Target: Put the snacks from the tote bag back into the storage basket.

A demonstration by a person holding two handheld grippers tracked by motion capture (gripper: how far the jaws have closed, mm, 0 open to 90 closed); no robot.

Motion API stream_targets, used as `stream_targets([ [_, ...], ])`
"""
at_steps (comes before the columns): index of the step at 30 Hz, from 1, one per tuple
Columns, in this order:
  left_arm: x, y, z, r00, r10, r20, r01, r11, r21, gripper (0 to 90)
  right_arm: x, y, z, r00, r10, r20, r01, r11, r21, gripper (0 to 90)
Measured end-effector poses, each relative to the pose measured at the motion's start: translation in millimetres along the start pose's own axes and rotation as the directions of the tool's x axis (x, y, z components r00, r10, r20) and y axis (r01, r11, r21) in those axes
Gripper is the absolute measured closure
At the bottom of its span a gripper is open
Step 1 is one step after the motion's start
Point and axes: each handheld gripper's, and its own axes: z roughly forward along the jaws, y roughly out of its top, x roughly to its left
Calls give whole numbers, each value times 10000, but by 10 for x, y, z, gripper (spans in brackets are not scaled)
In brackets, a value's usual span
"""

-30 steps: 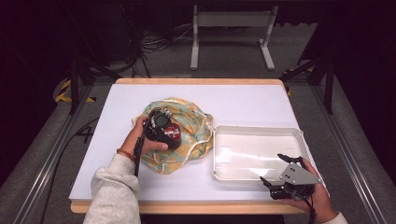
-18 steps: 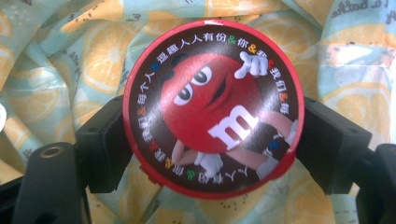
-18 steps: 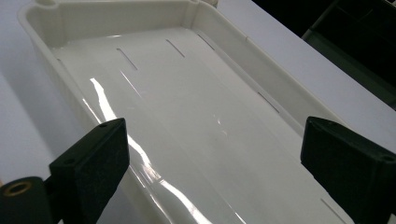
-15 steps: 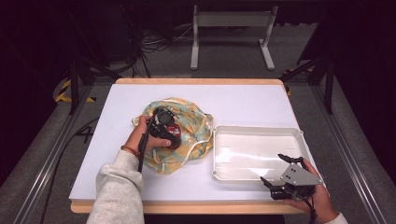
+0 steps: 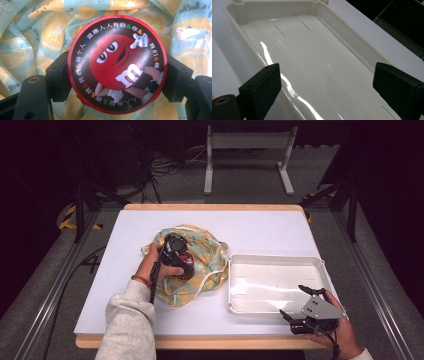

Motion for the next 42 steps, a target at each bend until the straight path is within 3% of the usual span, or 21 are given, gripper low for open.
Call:
stream_targets([
  [13,-56,-39,-53,9999,124,2,-124,9999,9,252,-10,4,-1,10000,-11,-13,11,10000,-43,85],
  [28,-46,-146,-261,9998,152,-85,-156,9985,-521,252,-6,26,18,10000,-11,-61,11,9999,-104,85],
  [42,-67,-201,-339,9995,213,-235,-225,9983,-544,253,0,35,38,9998,-63,-181,61,9999,-92,85],
])
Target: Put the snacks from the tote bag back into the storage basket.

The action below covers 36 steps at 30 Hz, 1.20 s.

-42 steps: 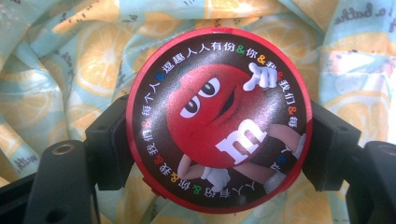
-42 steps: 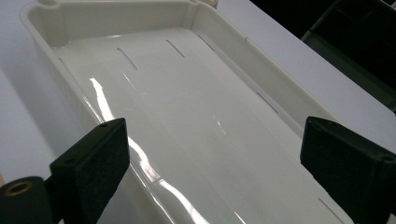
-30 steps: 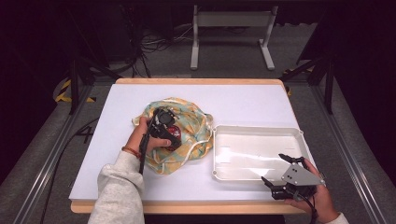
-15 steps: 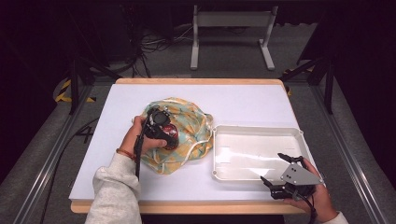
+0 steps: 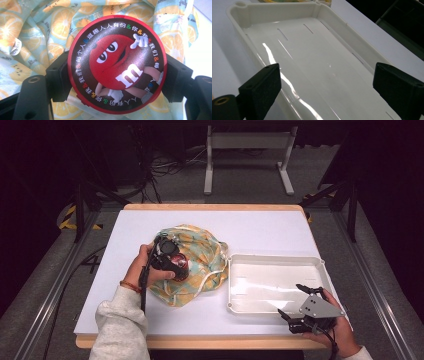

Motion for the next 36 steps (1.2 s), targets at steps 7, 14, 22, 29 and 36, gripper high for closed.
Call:
stream_targets([
  [7,-47,15,-45,10000,95,-14,-95,9998,-148,252,4,-1,-5,10000,7,29,-7,10000,-3,85],
  [14,-97,34,-98,9997,235,-48,-237,9992,-307,253,0,-5,-15,10000,11,69,-11,10000,7,85],
  [22,-154,78,-153,9990,436,8,-435,9978,-504,253,7,-5,-10,10000,0,83,-1,10000,43,84],
  [29,-198,174,-141,9979,592,253,-583,9977,-346,253,11,-5,0,10000,-30,50,29,9999,96,85],
  [36,-257,256,-257,9965,813,203,-805,9960,-395,253,-2,-9,-19,9999,37,122,-37,10000,47,85],
])
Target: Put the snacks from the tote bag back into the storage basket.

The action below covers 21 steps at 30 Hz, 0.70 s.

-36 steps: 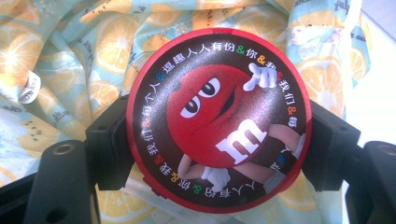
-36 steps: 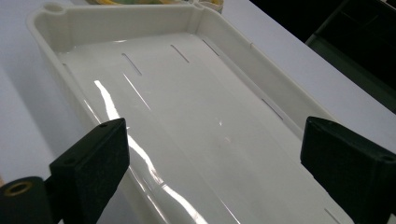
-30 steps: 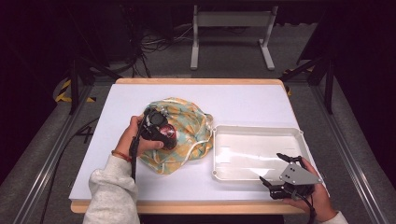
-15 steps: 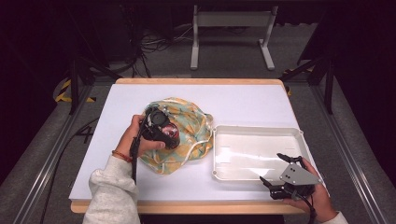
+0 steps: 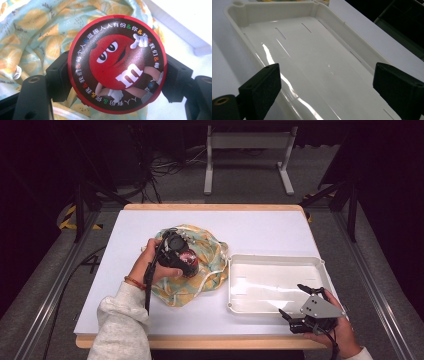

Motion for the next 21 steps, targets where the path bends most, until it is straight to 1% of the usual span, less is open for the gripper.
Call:
stream_targets([
  [7,-36,49,-98,9997,229,-125,-227,9996,144,253,4,4,5,10000,11,43,-11,10000,14,84],
  [8,-49,61,-120,9997,167,-172,-166,9998,100,253,6,6,4,10000,2,43,-2,10000,31,83],
  [9,-50,68,-135,9995,250,-175,-248,9996,148,253,8,7,4,10000,-15,42,15,10000,22,83],
  [11,-57,80,-155,9994,298,-178,-295,9994,171,253,8,7,5,10000,-20,36,20,10000,20,83],
  [13,-70,98,-187,9992,304,-267,-301,9995,126,253,5,7,7,10000,2,38,-2,10000,24,83],
  [17,-107,143,-220,9989,447,-139,-445,9989,116,253,7,7,5,10000,-14,35,14,10000,26,83],
  [18,-119,154,-223,9990,425,-124,-423,9990,118,253,8,7,4,10000,-12,48,12,10000,15,83],
  [20,-150,200,-229,9982,587,-153,-585,9982,118,253,5,6,1,10000,-10,55,10,10000,20,83],
  [21,-171,218,-230,9981,605,-139,-603,9981,137,253,4,7,0,10000,3,68,-3,10000,18,83],
])
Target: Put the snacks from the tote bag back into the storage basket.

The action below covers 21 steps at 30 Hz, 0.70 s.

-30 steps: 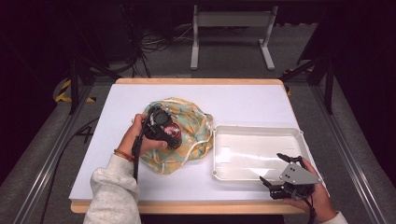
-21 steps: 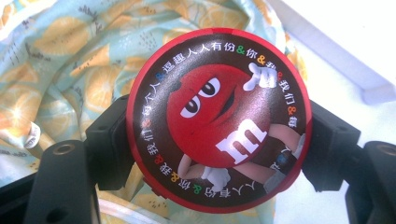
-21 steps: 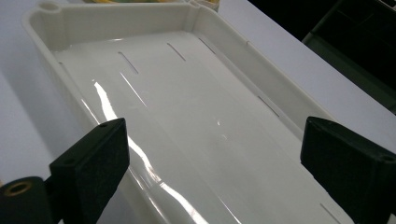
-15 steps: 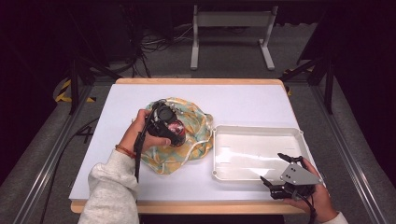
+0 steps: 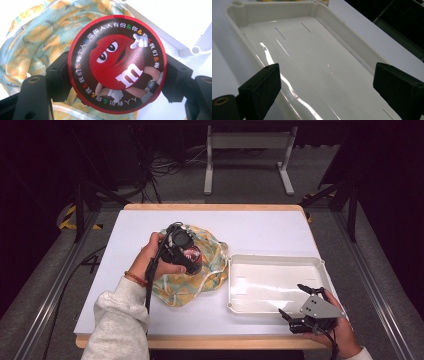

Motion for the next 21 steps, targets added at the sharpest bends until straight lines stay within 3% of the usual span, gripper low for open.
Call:
stream_targets([
  [10,-145,201,61,9975,604,369,-602,9982,-51,253,7,2,-9,10000,-9,5,9,10000,6,83],
  [13,-200,276,97,9933,971,630,-973,9953,0,253,7,0,-17,10000,17,6,-17,10000,-3,83],
  [21,-352,459,167,9861,1468,778,-1475,9890,40,253,9,-20,-33,10000,57,67,-57,10000,47,83],
])
